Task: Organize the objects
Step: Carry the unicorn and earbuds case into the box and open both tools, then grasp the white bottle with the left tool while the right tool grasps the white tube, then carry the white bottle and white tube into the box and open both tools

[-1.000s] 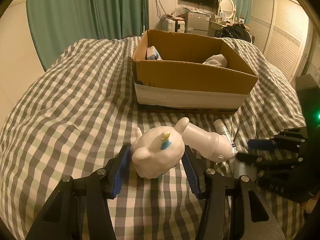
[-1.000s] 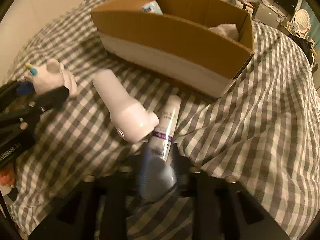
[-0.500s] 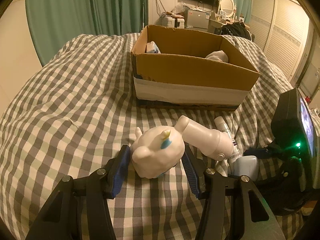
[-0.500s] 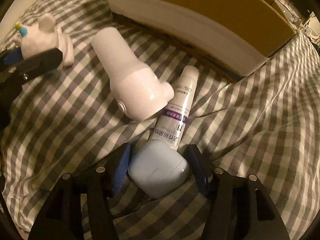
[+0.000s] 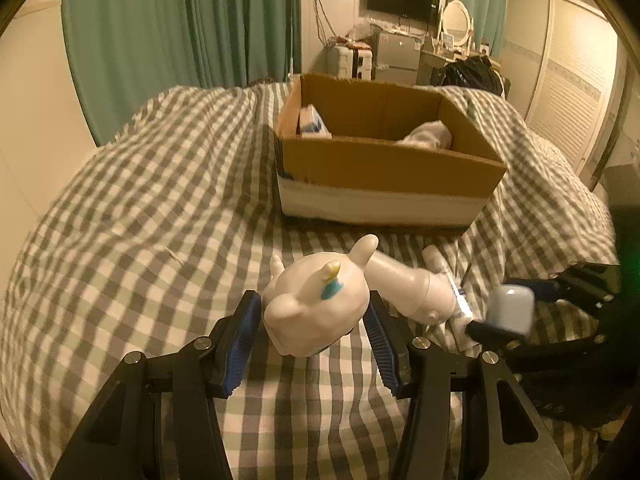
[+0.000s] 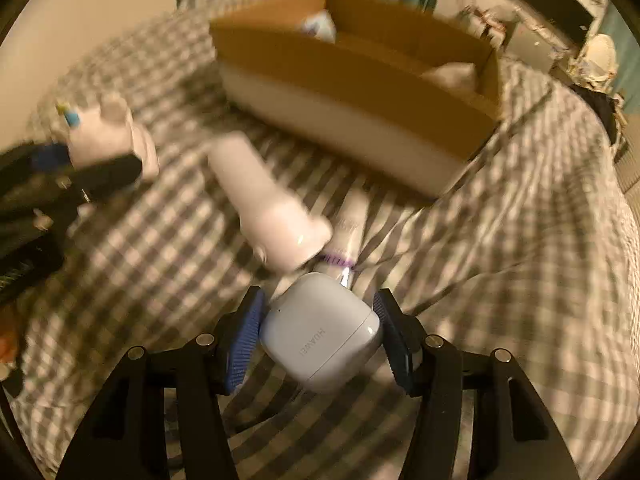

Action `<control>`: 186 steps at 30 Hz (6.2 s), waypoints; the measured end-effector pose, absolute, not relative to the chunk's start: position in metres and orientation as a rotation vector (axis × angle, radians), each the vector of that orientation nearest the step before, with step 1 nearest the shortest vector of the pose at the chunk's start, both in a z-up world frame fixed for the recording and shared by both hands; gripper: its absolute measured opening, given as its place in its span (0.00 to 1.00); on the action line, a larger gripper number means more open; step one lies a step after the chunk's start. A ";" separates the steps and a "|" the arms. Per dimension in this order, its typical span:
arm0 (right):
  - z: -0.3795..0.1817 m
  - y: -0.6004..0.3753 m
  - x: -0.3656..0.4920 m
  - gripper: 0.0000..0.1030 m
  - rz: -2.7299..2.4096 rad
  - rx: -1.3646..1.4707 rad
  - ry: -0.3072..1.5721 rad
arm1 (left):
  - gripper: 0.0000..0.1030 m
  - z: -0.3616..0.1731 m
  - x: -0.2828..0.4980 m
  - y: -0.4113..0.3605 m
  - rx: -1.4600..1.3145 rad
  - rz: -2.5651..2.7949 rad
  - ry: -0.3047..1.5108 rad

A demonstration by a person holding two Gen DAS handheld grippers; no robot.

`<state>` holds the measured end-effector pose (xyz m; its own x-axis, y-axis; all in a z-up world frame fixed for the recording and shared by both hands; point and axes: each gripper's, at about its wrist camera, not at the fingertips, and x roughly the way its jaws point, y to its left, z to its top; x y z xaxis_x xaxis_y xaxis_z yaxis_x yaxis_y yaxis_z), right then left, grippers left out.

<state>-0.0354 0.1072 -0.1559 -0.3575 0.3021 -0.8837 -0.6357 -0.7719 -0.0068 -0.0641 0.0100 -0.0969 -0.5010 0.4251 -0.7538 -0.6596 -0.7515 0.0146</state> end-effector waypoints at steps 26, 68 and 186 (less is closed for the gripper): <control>0.022 0.245 -0.038 0.55 2.283 -0.731 0.363 | 0.52 -0.013 -0.168 0.128 -0.848 2.172 0.327; 0.006 0.216 0.029 0.82 2.170 -0.686 0.394 | 0.94 -0.009 -0.118 0.070 -0.728 2.287 0.355; 0.012 0.310 -0.069 0.24 2.279 -0.804 0.351 | 0.98 -0.015 -0.211 0.183 -0.710 2.128 0.433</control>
